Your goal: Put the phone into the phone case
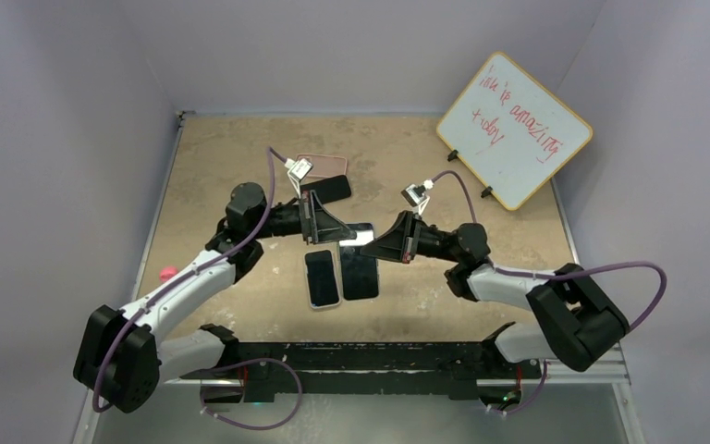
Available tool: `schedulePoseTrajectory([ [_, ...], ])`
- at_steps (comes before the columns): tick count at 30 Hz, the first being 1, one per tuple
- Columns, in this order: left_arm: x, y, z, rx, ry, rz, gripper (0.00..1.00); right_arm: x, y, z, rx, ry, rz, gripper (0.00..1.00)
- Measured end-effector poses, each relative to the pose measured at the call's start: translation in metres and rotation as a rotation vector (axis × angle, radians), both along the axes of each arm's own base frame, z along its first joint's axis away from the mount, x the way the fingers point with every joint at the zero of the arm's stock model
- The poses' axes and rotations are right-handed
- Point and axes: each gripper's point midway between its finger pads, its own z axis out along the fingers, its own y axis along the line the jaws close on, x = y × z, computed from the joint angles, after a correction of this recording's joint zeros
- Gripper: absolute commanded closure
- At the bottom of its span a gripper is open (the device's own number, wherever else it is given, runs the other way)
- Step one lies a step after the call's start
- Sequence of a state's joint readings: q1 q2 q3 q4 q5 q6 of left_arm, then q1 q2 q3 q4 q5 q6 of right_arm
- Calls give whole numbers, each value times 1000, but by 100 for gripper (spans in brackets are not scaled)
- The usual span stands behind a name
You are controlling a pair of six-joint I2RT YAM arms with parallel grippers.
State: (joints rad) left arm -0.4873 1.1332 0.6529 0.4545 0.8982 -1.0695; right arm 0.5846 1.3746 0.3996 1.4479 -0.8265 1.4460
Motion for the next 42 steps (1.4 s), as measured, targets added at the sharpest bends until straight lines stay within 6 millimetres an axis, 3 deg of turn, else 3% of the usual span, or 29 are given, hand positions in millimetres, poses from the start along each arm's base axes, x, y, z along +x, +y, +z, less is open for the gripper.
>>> schedulePoseTrajectory([
  [3, 2, 0, 1, 25, -6, 0, 47, 4, -1, 2, -5, -10, -37, 100],
  [10, -6, 3, -1, 65, -25, -13, 44, 17, -5, 14, 3, -20, -149, 100],
  [16, -16, 7, -10, 67, -20, -26, 58, 31, -4, 9, 4, 24, -211, 100],
  [22, -18, 10, -26, 77, 29, -20, 100, 39, -1, 0, 0, 66, -219, 100],
  [23, -19, 10, -26, 76, 36, -20, 100, 39, 0, -1, -1, 66, -218, 99],
  [29, -16, 11, -29, 90, 45, -8, 100, 39, 1, -3, -5, 59, -215, 74],
  [31, -16, 11, -32, 102, 38, -4, 100, 41, 1, -8, -23, 68, -220, 78],
  [33, -15, 11, -36, 114, 40, 2, 100, 42, 2, -13, -44, 74, -226, 94],
  [34, -15, 11, -37, 119, 45, 4, 95, 43, 2, -14, -50, 74, -228, 100],
  [37, -15, 12, -36, 119, 57, 6, 75, 43, 2, -12, -50, 53, -230, 100],
  [42, -16, 12, -30, 106, 46, 7, 59, 44, 1, -8, -36, 63, -238, 100],
])
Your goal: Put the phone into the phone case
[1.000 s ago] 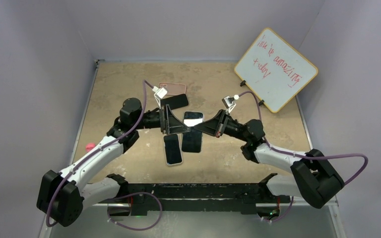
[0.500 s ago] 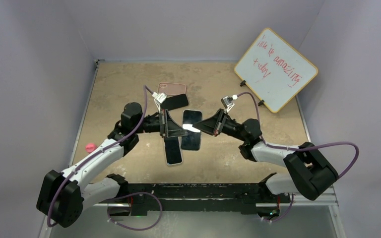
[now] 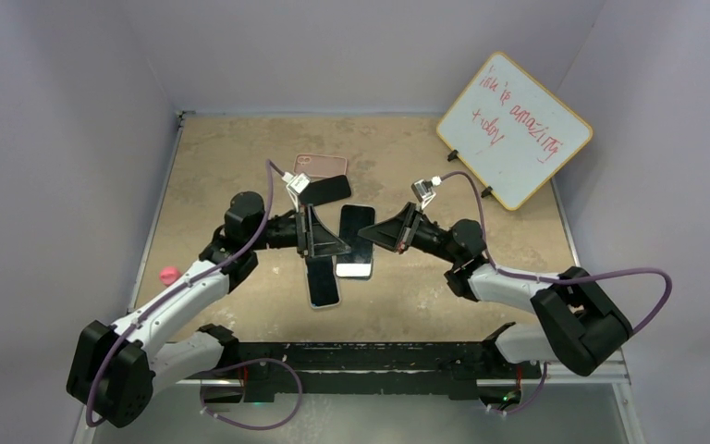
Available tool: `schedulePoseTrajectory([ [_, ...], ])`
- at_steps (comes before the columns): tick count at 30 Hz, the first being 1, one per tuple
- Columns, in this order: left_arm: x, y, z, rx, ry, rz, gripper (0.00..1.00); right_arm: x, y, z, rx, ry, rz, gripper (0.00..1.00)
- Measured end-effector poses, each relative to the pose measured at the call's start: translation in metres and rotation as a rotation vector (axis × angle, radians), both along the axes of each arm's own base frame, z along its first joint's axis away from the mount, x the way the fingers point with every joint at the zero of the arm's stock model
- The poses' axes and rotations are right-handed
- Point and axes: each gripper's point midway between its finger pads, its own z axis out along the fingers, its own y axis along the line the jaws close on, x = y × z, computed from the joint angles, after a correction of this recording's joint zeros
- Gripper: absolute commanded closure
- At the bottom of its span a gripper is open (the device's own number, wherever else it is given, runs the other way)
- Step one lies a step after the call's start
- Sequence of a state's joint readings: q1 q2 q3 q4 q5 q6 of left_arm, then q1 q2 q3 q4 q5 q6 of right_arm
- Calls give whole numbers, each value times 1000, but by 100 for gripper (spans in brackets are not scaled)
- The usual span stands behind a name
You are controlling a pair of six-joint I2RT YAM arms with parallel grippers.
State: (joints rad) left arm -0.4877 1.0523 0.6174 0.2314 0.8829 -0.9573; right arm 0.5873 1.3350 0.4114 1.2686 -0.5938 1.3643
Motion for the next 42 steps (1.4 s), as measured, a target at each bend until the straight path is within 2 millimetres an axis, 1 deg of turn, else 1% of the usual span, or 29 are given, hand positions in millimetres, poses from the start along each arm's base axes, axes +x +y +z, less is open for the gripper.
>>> schedulePoseTrajectory([
  [3, -1, 0, 3, -26, -7, -2, 58, 2, 0, 2, 9, 6, -7, 100],
  [6, -3, 0, 0, -38, 7, -5, 60, 4, 0, 5, 20, 4, -13, 100],
  [7, -3, -1, -1, -39, 14, -6, 63, 5, 0, 6, 24, 5, -15, 100],
  [8, -3, -1, -2, -41, 22, -7, 69, 5, 1, 7, 26, 5, -15, 100],
  [10, -2, -2, -5, -43, 33, -6, 86, 7, 1, 6, 28, 10, -16, 100],
  [12, -2, -3, -5, -52, 41, -12, 99, 7, 2, 4, 26, 17, -15, 98],
  [13, -2, -3, -4, -58, 39, -15, 100, 7, 2, 3, 25, 21, -13, 93],
  [14, -2, -3, -4, -62, 47, -14, 100, 7, 2, 4, 25, 17, -13, 84],
  [17, -2, -3, -3, -72, 47, -12, 100, 7, 2, 3, 22, 16, -10, 63],
  [20, 0, -4, -5, -71, 46, 2, 100, 6, 3, 1, 6, 19, -8, 45],
  [22, 1, -4, -7, -68, 49, 14, 100, 5, 2, 0, -9, 13, -4, 36],
  [25, 5, -4, -8, -67, 46, 34, 100, 2, 2, -5, -41, 4, 1, 26],
  [26, 6, -3, -7, -67, 43, 41, 100, 0, 1, -6, -50, -1, 7, 25],
  [29, 9, -3, -5, -72, 29, 66, 100, -8, 0, -9, -71, -17, 35, 24],
  [33, 12, -1, 1, -80, 3, 95, 100, -20, -2, -16, -97, -30, 76, 30],
  [37, 15, 0, 4, -83, -11, 116, 100, -29, -3, -23, -122, -37, 117, 38],
  [42, 19, 0, 3, -82, -12, 135, 100, -38, -1, -25, -132, -52, 154, 48],
])
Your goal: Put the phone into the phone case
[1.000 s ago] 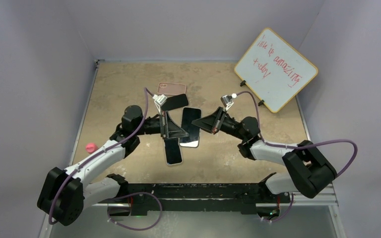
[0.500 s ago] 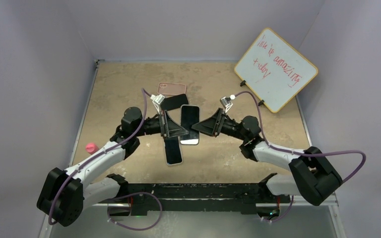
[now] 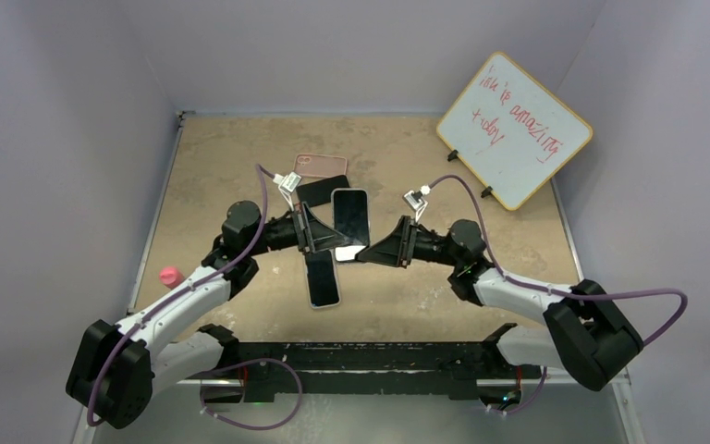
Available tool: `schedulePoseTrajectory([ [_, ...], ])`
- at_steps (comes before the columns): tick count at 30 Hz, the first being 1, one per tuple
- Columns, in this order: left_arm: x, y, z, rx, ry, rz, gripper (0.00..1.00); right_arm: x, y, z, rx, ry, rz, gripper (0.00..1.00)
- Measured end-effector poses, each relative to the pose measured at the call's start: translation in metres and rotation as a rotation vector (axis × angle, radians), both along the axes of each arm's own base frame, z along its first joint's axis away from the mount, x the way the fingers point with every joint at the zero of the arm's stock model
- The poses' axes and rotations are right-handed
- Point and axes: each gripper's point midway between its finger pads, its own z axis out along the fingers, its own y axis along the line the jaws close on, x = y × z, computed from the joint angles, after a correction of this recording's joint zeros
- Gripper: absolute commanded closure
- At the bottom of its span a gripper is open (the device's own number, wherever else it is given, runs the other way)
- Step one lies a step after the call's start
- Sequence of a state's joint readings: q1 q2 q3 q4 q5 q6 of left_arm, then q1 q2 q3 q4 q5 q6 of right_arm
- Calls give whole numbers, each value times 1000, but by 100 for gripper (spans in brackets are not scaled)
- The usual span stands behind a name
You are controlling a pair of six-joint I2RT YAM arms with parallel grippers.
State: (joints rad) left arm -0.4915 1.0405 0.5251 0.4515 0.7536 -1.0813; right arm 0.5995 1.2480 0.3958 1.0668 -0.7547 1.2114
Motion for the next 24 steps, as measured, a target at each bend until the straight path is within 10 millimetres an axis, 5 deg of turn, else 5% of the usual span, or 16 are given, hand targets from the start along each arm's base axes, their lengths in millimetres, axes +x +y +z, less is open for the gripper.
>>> schedulePoseTrajectory([
  [6, 1, 0, 0, 1, 0, 6, 100, -5, 4, -2, -3, 2, 24, 58],
  [11, 1, 0, 0, 0, 0, 6, 100, -8, 7, -3, 3, 4, 38, 100],
  [19, 1, 1, -4, 24, -6, 7, 100, -9, 5, -5, 15, 9, 24, 100],
  [24, -1, 3, -4, 40, -21, 6, 100, -9, 6, -5, 18, 13, 20, 58],
])
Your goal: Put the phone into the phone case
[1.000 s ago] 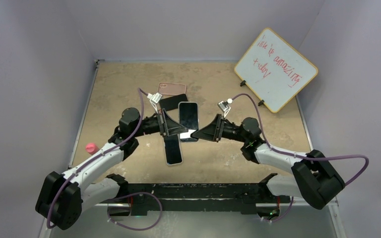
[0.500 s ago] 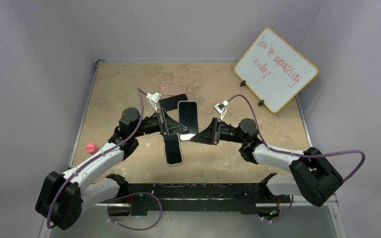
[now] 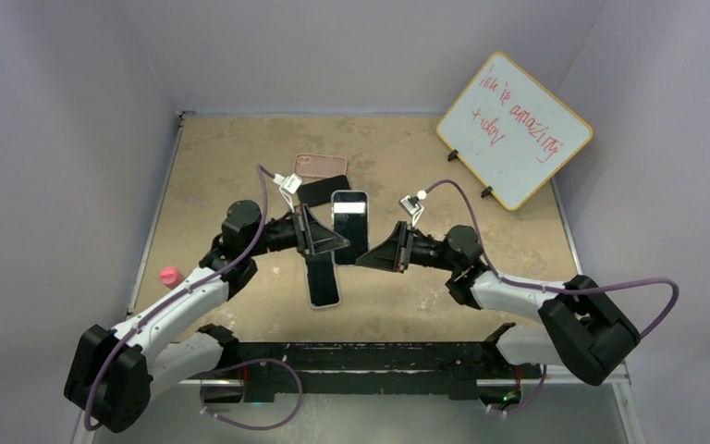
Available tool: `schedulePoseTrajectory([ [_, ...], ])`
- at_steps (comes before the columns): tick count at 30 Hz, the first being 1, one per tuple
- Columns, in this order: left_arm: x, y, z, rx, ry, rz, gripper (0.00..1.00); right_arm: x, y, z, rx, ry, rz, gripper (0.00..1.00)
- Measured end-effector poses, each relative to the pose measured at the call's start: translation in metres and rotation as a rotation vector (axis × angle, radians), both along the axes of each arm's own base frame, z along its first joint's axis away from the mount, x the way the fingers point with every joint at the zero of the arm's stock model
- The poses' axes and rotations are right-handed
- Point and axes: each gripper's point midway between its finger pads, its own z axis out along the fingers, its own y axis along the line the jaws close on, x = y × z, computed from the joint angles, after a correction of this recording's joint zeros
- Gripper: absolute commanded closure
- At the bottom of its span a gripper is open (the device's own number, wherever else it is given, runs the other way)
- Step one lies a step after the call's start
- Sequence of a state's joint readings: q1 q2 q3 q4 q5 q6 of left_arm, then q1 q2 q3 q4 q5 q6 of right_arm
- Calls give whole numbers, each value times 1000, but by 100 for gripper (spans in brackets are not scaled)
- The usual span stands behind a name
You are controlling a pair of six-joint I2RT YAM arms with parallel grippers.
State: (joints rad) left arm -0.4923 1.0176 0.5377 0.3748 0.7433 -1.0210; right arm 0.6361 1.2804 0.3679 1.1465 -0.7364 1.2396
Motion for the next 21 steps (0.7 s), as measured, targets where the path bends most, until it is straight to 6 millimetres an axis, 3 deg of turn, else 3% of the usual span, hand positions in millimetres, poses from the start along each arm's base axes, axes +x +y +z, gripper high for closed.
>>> schedulePoseTrajectory([
  [2, -1, 0, -1, 10, -13, -6, 100, 2, 0, 1, -1, -1, -15, 45],
  [4, -3, 0, -4, 21, -11, -17, 100, 3, -2, 3, 1, -3, -28, 40],
  [13, -25, 0, -7, 27, -19, -141, 100, 13, -4, 18, -16, -45, -96, 40],
  [16, -31, 0, -6, 23, -23, -176, 100, 19, -1, 23, -15, -55, -106, 55],
  [19, -35, 0, -6, 21, -25, -198, 100, 23, 1, 24, -12, -58, -111, 85],
  [21, -36, 0, -7, 24, -24, -202, 91, 26, 3, 23, -10, -45, -115, 99],
])
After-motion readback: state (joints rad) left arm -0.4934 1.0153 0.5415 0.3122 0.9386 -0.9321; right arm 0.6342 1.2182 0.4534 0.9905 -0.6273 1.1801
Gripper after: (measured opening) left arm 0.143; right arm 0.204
